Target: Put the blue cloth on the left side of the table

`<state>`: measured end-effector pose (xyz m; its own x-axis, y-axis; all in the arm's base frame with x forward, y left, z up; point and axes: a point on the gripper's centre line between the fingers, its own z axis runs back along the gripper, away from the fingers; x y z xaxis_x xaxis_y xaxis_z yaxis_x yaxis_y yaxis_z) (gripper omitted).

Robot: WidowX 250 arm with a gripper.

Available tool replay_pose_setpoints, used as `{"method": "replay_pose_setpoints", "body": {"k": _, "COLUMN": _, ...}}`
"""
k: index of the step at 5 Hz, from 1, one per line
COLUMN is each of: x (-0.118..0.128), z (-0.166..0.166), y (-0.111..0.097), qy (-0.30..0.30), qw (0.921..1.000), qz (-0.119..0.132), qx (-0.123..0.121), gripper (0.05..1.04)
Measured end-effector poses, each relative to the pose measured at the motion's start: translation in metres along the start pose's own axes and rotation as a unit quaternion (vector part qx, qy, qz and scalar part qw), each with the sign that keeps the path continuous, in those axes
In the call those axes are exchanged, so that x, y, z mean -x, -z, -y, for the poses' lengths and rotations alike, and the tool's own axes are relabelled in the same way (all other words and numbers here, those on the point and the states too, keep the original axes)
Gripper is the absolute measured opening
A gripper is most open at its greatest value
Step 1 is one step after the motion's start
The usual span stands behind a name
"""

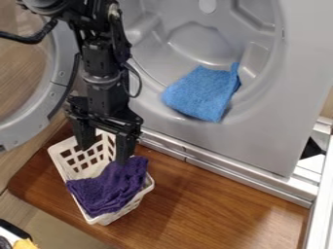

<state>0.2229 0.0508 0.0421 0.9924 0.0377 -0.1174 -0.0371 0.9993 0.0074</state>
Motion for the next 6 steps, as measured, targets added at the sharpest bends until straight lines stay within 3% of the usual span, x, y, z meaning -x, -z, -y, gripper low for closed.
{"method": "replay_pose_setpoints", "body": {"k": 1, "x": 0.001, "z": 0.001, "y": 0.005, "qy": -0.001, "qw": 0.9999, "qz": -0.01, "qx": 0.004, "gripper": 0.999}}
{"method": "replay_pose_setpoints", "body": {"k": 2, "x": -0.009, "z": 0.012, "y": 0.002, "qy": 0.008, "qw": 0.9998, "qz": 0.01, "qx": 0.015, "gripper": 1.0}}
{"method": "replay_pose_setpoints", "body": {"k": 4, "x": -0.051, "z": 0.031, "y": -0.019, "qy": 0.014, "qw": 0.9953, "qz": 0.09, "qx": 0.033, "gripper": 1.0}}
{"method": "replay_pose_setpoints", "body": {"k": 6, "x": -0.106, "z": 0.041, "y": -0.023, "qy": 0.011, "qw": 0.9852, "qz": 0.165, "qx": 0.045, "gripper": 1.0}}
